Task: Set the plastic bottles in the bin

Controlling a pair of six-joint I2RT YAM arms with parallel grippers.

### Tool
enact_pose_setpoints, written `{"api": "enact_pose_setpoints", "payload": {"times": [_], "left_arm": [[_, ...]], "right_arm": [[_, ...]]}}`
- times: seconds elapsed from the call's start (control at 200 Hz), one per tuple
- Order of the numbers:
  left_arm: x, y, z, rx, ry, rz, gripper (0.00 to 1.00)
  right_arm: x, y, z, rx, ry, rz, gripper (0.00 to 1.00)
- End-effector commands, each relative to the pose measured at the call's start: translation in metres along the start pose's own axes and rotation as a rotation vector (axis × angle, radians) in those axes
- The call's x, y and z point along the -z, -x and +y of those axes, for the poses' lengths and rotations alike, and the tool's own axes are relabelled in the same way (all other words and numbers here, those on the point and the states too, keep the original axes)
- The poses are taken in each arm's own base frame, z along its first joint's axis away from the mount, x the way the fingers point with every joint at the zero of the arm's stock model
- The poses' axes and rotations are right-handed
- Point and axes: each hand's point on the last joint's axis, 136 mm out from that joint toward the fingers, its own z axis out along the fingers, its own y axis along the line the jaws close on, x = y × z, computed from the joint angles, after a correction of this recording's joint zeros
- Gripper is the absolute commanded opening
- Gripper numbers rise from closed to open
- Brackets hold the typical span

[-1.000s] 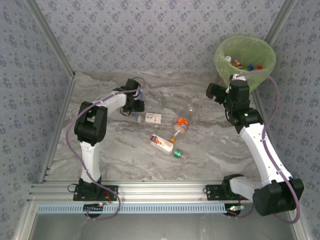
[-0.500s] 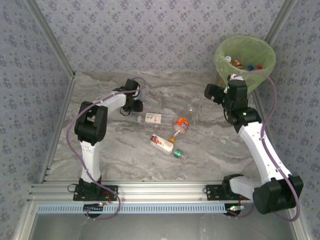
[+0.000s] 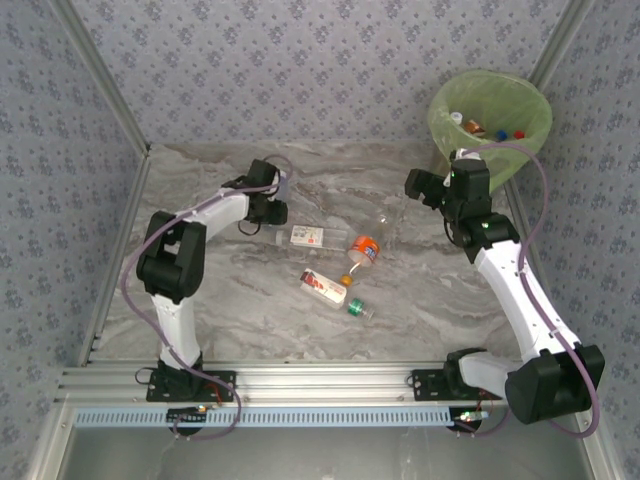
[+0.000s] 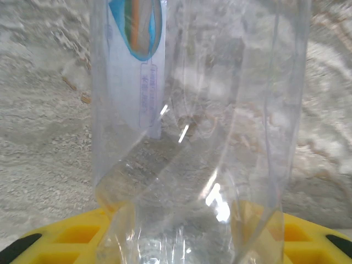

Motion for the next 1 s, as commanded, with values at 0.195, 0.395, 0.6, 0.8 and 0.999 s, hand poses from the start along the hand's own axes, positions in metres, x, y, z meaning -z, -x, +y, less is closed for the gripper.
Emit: {"api": "enact_pose_setpoints", "payload": {"times": [0.195,0.395,0.6,0.8,0.999], "left_arm": [[0.078,-0.011,-0.052,0.116,-0.241,-0.124,0.38],[0.109,-0.033,-0.083,0.131,-0.338,-0.187,0.37],[0.133,-0.061,-0.139,0.005,-0.548,-0.24,0.39],[0.145,-0.071,-0.167,-0.076,-0.654,-0.268,0.38],[0.155,-0.064,-0.188,-0.109,-0.737,-0.32,0.38]], "right_arm": [[0.004,0.01,0.033,0.01,0.132,-0.033,0.98],[0.0,0.002,0.055,0.006,0.211,0.012,0.98],[0.0,-0.01,0.086,-0.051,0.36,0.1,0.98],[-0.002,-0.029,0.118,0.016,0.443,0.168,0.98],[0.001,-0.044,0.154,-0.025,0.58,0.281,0.98]]}}
